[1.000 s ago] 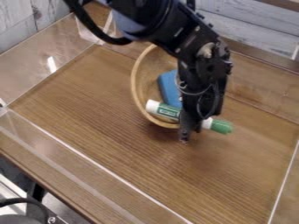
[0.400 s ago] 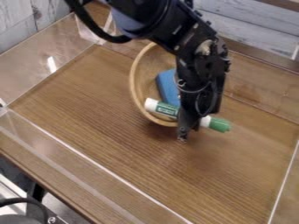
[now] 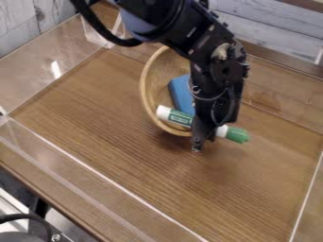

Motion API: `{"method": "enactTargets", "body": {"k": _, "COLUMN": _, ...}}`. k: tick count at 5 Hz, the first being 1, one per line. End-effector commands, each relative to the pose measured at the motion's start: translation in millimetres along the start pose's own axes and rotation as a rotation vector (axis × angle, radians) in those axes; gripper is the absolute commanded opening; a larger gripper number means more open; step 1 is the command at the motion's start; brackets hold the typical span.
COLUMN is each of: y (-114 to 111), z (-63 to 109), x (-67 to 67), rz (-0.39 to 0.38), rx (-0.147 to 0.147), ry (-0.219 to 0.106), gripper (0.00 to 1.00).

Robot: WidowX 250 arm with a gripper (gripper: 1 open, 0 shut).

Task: Put the green marker in the brown bowl

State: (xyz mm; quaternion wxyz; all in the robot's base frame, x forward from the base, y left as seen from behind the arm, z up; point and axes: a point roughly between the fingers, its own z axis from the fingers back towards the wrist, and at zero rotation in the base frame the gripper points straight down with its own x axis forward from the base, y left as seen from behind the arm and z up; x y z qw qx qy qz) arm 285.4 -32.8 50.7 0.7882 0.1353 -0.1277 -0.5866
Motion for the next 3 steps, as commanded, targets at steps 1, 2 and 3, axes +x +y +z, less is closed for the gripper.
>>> {"method": "enactTargets", "body": {"k": 1, "y": 8.1, "z": 2.5, "x": -2.4, "rz": 0.017, "rx": 0.024, "ry": -0.005, "gripper": 0.0}}
{"method": "enactTargets", "body": {"k": 2, "y": 7.9, "z": 2.0, "x": -2.7, "rz": 0.014, "rx": 0.025, "ry": -0.007, "gripper": 0.0}}
{"method": "enactTargets", "body": {"k": 3, "y": 7.8, "z": 1.5, "x": -3.3, "rz": 0.012, "rx": 0.026, "ry": -0.007, "gripper": 0.0}}
